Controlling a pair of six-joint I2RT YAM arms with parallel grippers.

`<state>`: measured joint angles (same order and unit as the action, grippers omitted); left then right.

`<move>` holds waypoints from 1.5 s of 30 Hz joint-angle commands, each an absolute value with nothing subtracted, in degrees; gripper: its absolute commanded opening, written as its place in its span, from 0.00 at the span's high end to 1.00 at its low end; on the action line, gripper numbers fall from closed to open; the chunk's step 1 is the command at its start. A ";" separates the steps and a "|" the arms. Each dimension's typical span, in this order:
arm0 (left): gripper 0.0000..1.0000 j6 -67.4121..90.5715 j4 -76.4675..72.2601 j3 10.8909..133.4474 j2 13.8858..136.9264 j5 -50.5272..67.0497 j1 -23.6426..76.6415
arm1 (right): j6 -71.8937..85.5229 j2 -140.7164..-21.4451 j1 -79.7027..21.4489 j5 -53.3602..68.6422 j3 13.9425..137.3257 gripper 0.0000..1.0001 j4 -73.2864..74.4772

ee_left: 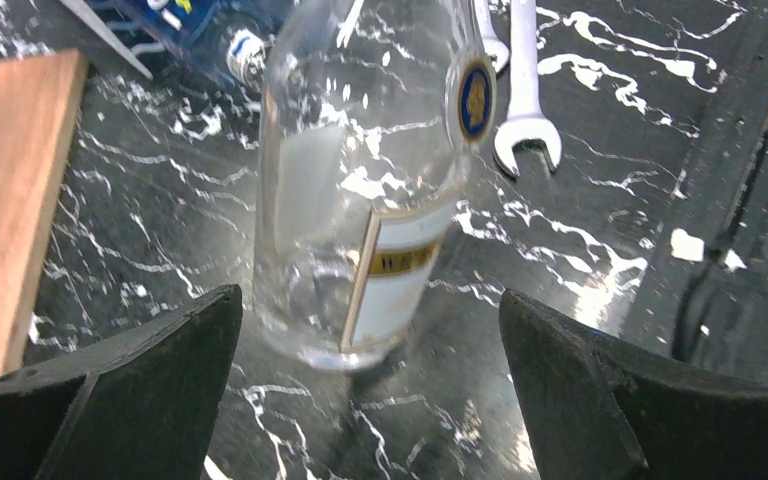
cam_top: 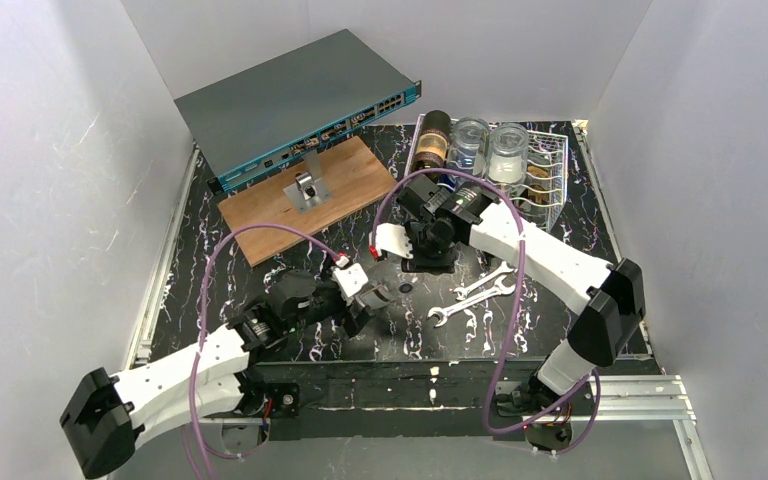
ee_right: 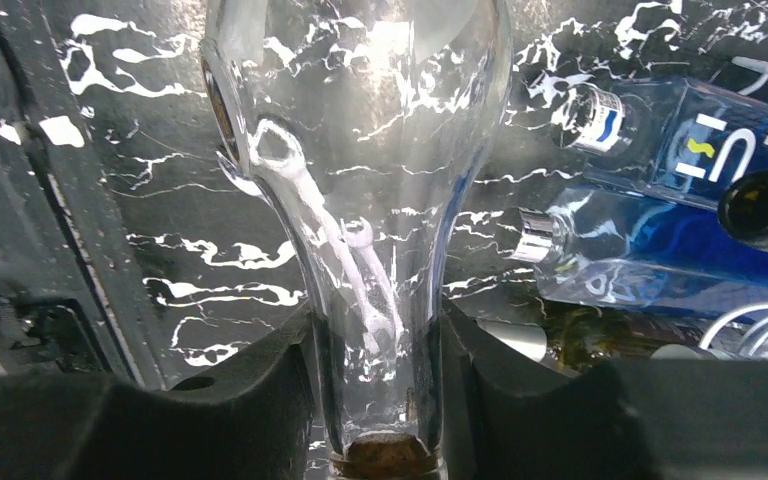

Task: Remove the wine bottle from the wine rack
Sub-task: Place the wine bottle at the center of the board.

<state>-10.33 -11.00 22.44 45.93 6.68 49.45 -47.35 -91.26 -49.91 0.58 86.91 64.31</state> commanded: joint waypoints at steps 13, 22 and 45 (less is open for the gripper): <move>0.01 -18.50 -35.04 18.88 58.91 7.21 49.14 | -37.46 -92.55 -48.74 10.04 95.24 0.99 64.36; 0.00 -18.66 -37.36 17.08 59.60 7.33 49.59 | -32.47 -94.23 -46.67 11.69 97.88 0.99 64.26; 0.17 -12.04 -40.16 16.22 65.83 0.79 49.68 | -30.15 -96.74 -46.67 20.06 101.66 0.67 65.63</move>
<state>-13.74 -38.74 17.23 65.39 2.35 49.47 -31.22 -98.00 -46.28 12.25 96.62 69.10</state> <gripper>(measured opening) 0.861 0.458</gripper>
